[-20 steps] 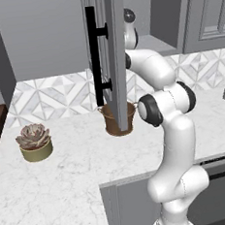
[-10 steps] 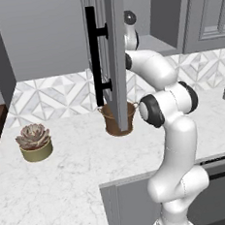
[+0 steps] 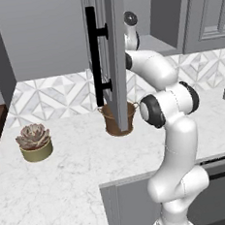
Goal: Open the cabinet, pick up the bread from the cabinet and place it in the basket. Then move the basket to the dining counter.
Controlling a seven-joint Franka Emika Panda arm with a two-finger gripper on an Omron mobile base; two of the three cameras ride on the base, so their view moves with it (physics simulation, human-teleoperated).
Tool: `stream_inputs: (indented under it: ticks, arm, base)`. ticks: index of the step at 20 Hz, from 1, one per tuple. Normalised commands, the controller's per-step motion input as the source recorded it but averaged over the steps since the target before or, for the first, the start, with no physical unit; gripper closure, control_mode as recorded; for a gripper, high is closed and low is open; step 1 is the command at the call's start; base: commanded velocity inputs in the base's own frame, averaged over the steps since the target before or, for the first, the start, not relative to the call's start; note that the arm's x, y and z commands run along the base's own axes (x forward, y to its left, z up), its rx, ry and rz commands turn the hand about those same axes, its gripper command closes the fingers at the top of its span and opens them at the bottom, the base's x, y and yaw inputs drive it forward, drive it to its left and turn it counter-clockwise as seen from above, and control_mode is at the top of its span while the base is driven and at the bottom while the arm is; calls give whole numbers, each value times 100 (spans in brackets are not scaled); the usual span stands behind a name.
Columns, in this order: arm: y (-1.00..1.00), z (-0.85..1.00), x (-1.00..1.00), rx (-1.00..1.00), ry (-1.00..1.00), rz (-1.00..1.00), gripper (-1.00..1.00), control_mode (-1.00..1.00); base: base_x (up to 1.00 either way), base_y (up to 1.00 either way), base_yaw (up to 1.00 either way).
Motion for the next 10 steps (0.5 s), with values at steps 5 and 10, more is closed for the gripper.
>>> stream_inputs:
  ticks: [5, 10]
  arm:
    - [0, -8, -41, 0, 0, 0, 100, -100]
    - [-12, 0, -85, 0, -4, 1, 100, -100]
  base:
    - [0, 0, 0]
    - [0, 0, 0]
